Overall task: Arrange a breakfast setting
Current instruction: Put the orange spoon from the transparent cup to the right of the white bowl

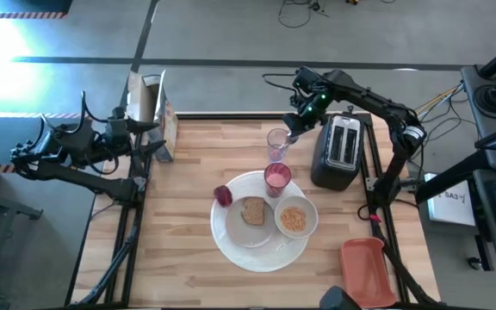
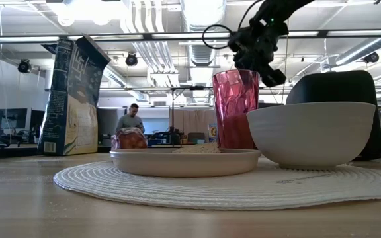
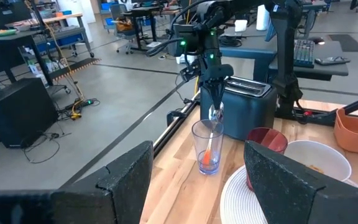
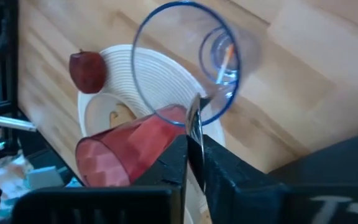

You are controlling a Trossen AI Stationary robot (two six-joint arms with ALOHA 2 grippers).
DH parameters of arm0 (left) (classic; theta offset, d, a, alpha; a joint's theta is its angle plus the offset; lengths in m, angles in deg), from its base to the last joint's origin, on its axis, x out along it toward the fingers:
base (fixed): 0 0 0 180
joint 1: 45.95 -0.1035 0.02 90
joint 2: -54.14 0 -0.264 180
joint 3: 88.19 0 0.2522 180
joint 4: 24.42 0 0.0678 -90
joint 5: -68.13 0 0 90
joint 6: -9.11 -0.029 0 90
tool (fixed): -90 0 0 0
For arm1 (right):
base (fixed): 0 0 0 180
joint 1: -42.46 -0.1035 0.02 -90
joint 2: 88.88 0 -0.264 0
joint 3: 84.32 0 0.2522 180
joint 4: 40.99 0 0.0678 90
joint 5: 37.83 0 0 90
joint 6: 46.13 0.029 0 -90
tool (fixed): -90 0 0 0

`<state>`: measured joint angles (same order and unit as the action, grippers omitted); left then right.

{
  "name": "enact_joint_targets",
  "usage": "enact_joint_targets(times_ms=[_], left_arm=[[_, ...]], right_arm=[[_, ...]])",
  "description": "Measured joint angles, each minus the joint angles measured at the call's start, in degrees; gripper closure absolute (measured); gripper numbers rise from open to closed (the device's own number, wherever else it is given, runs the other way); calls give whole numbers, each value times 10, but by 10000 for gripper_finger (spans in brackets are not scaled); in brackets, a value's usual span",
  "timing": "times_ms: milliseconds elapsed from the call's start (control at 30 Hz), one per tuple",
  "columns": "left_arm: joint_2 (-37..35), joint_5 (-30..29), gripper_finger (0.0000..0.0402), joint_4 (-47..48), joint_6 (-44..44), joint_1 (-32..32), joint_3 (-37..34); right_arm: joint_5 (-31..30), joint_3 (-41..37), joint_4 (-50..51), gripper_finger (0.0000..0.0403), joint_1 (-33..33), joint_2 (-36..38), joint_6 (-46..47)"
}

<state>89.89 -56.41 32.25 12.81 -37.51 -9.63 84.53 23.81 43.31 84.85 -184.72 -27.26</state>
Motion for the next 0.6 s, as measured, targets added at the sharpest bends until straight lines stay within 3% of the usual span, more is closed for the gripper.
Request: enact_joint_targets(times_ms=[600], left_arm=[[-1, -27, 166, -1, 7, 0, 0]], right_arm=[[3, 0, -42, 392, -3, 1, -19]])
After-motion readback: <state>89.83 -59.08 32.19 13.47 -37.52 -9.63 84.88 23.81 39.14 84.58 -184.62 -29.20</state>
